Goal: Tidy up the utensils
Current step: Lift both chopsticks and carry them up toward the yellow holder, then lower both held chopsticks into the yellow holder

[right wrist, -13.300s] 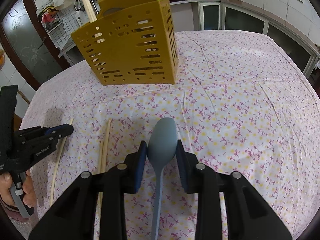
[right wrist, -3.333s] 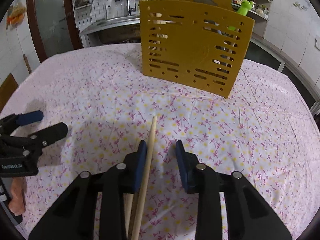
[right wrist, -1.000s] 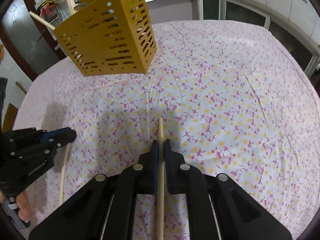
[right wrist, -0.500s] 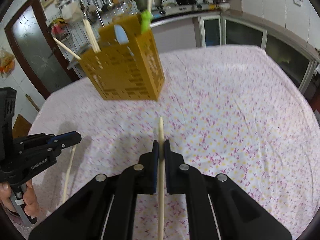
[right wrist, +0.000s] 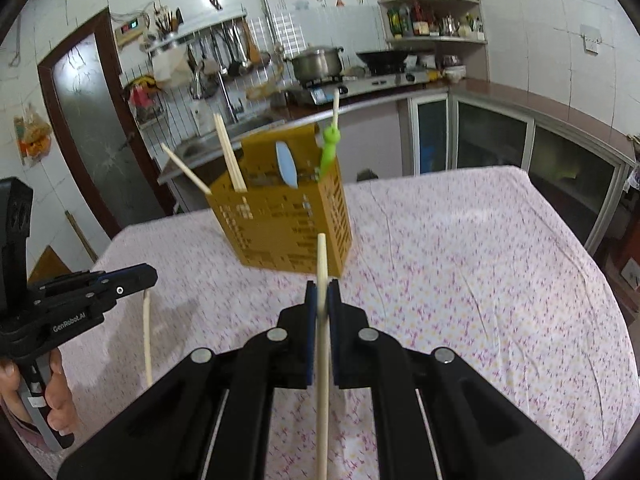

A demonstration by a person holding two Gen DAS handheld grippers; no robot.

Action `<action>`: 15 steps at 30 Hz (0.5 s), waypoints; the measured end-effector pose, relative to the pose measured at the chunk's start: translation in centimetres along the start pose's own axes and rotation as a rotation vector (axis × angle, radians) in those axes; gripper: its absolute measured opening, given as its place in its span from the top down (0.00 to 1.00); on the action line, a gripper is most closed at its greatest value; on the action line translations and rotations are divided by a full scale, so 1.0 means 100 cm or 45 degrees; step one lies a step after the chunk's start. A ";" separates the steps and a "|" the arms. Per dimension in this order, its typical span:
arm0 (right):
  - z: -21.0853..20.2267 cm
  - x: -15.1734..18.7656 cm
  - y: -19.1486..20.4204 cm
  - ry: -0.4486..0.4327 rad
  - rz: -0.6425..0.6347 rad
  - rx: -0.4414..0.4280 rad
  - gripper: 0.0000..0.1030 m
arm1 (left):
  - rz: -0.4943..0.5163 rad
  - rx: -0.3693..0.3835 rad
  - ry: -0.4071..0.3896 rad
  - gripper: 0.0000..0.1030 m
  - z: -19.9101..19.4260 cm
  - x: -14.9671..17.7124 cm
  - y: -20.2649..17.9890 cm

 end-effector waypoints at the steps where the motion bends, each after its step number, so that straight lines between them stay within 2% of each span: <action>1: -0.004 -0.004 0.000 -0.023 0.005 -0.002 0.94 | 0.006 0.001 -0.018 0.97 -0.004 -0.003 -0.001; 6: -0.017 -0.023 -0.001 -0.151 0.043 -0.022 0.94 | 0.069 -0.030 -0.113 0.97 -0.022 -0.021 -0.010; 15: -0.021 -0.066 0.005 -0.373 0.083 -0.031 0.94 | 0.082 -0.036 -0.232 0.97 -0.045 -0.065 -0.014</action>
Point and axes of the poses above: each gripper's, at about its wrist camera, not at the fingertips, and z roughly the way its jaws point, y to its left, x to its underside, the point moved 1 cm from there along z, roughly the way its jaws point, and after that the axes turned 8 degrees about x, right-handed, at the moved point
